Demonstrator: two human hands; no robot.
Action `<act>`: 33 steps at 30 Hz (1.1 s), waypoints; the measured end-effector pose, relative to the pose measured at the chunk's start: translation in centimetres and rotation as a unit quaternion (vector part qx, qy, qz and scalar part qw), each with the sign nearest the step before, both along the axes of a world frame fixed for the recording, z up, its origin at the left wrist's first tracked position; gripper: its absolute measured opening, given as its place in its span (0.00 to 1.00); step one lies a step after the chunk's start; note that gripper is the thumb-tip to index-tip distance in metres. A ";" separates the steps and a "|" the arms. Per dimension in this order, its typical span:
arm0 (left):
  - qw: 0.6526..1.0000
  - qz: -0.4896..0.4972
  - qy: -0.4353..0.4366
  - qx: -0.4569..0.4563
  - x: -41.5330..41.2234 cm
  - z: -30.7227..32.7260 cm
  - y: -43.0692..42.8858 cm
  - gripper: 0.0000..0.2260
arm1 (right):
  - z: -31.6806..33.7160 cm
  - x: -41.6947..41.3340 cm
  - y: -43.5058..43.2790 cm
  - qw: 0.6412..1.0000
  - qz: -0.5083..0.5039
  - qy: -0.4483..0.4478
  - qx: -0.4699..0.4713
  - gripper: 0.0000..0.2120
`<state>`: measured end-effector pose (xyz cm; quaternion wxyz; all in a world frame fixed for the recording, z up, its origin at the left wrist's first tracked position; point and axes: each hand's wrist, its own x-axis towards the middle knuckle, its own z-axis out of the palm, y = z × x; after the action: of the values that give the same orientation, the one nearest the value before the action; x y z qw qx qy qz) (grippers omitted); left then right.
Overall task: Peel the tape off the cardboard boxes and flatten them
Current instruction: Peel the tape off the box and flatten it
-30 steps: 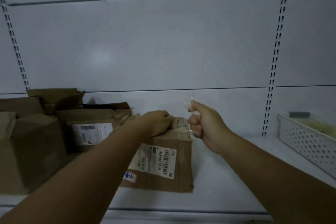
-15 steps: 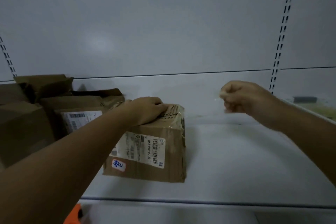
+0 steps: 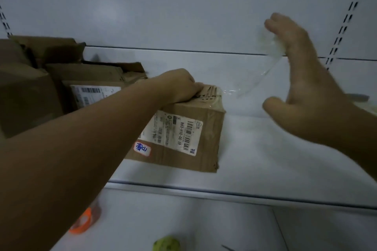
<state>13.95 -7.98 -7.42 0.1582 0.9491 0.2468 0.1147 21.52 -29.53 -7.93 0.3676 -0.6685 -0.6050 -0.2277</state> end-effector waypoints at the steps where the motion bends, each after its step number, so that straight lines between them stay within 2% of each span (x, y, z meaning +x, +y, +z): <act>1: 1.000 -0.002 0.000 0.002 0.0 0.0 0.0 0.20 | -0.9 -0.6 0.2 0.997 -0.039 -0.062 -0.015 0.42; 3: 1.000 -0.006 0.000 0.009 0.1 0.0 0.1 0.21 | -2.6 -1.2 0.6 0.980 -0.109 -0.162 -0.039 0.39; 4: 1.000 -0.007 0.001 0.011 0.1 0.0 0.1 0.21 | -3.4 -1.1 0.8 0.970 -0.149 -0.185 -0.057 0.34; 6: 1.000 -0.007 -0.001 0.012 0.1 0.0 0.1 0.21 | -4.1 -0.8 1.0 0.958 -0.210 -0.154 -0.118 0.26; 7: 1.000 -0.008 -0.003 0.011 0.1 0.0 0.2 0.21 | -4.4 -0.6 1.0 0.955 -0.226 -0.130 -0.140 0.27; 9: 1.000 -0.013 -0.006 0.009 0.2 -0.2 0.3 0.21 | -4.8 -0.5 0.9 0.961 -0.222 -0.106 -0.123 0.30; 13: 1.000 -0.013 -0.010 0.000 0.3 -0.4 0.6 0.20 | -5.4 -1.5 1.1 0.982 -0.149 -0.101 -0.052 0.43; 16: 1.000 -0.014 -0.014 0.004 0.5 -0.3 0.6 0.20 | -6.1 -2.6 1.7 0.990 -0.089 -0.109 -0.027 0.45; 18: 1.000 -0.015 -0.015 0.004 0.6 -0.3 0.7 0.20 | -6.6 -3.0 2.3 0.986 -0.080 -0.148 -0.020 0.40; 22: 1.000 -0.013 -0.014 0.006 0.5 -0.3 0.8 0.19 | -7.4 -2.8 3.3 0.974 -0.091 -0.207 -0.004 0.24; 29: 1.000 -0.014 -0.008 0.005 0.7 -0.3 0.9 0.19 | -7.7 -2.1 4.0 0.965 -0.089 -0.245 0.015 0.14; 33: 1.000 -0.019 -0.001 0.006 0.9 -0.4 1.0 0.19 | -8.4 -2.2 4.3 0.966 -0.103 -0.235 0.033 0.11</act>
<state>14.80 -7.00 -7.81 0.1551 0.9544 0.2284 0.1137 19.30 -25.23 -16.37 0.2117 -0.6419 -0.5947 -0.4352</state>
